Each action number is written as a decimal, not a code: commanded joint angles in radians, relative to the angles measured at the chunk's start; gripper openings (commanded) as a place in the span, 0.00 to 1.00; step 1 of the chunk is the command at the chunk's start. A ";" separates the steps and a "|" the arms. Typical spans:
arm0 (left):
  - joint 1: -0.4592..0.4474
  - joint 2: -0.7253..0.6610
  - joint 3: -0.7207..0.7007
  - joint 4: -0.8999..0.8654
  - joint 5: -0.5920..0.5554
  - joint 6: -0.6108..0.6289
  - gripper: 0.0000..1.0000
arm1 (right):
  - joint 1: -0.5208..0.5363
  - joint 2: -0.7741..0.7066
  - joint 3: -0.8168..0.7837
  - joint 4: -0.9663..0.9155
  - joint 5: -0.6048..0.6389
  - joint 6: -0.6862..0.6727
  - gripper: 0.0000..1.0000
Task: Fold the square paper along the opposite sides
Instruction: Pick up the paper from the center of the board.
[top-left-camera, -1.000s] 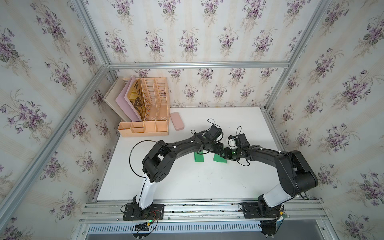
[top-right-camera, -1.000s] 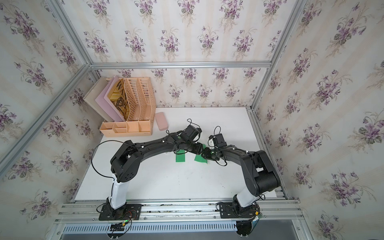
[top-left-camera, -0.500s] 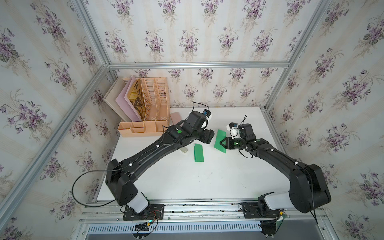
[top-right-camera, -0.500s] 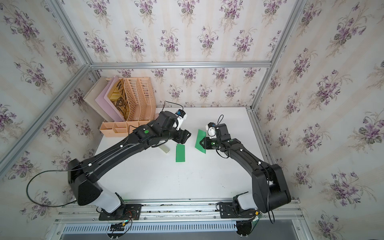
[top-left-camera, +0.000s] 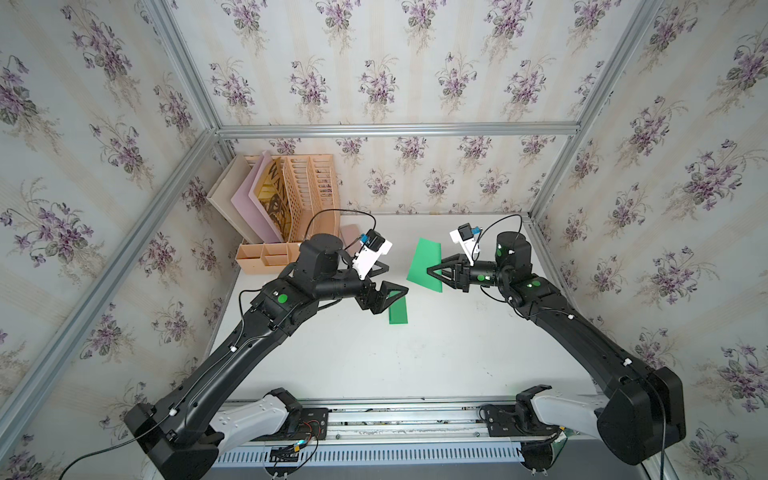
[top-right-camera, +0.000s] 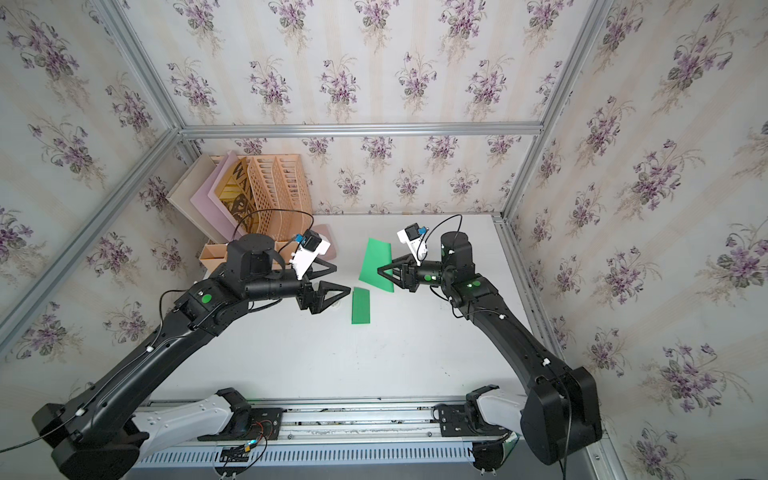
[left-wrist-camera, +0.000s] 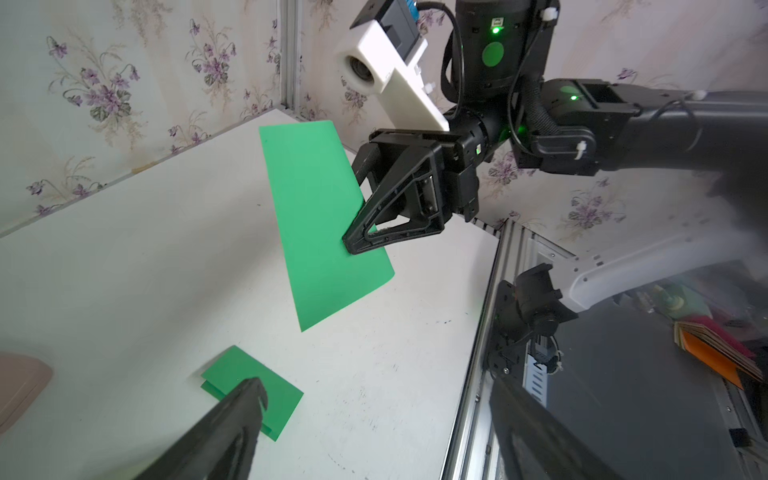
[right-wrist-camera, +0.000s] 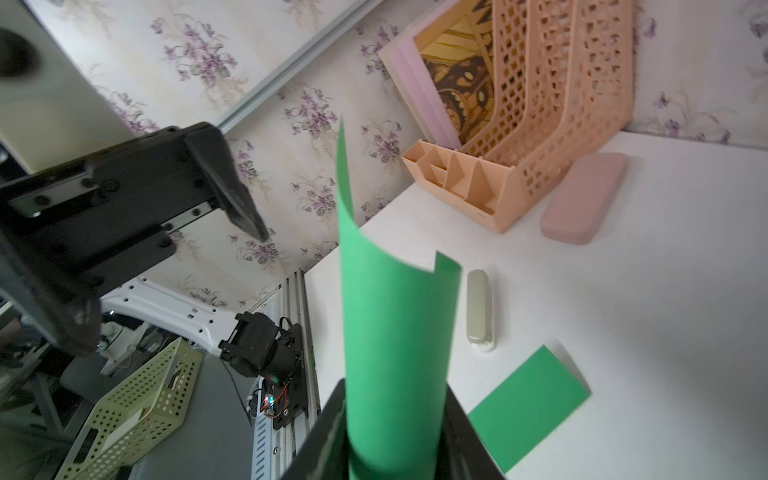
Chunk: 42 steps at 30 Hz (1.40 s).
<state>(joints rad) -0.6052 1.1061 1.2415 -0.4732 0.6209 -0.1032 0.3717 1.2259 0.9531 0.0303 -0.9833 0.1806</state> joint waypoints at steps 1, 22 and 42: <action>0.017 -0.007 -0.004 0.062 0.140 0.009 0.89 | 0.027 -0.005 0.032 0.026 -0.126 -0.065 0.34; 0.028 -0.006 -0.071 0.274 0.184 -0.078 0.61 | 0.134 0.039 0.114 -0.125 -0.178 -0.236 0.34; 0.030 -0.003 -0.122 0.355 0.184 -0.121 0.36 | 0.144 0.044 0.111 -0.094 -0.190 -0.212 0.34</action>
<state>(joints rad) -0.5766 1.1030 1.1187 -0.1619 0.8055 -0.2169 0.5125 1.2697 1.0634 -0.0864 -1.1629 -0.0330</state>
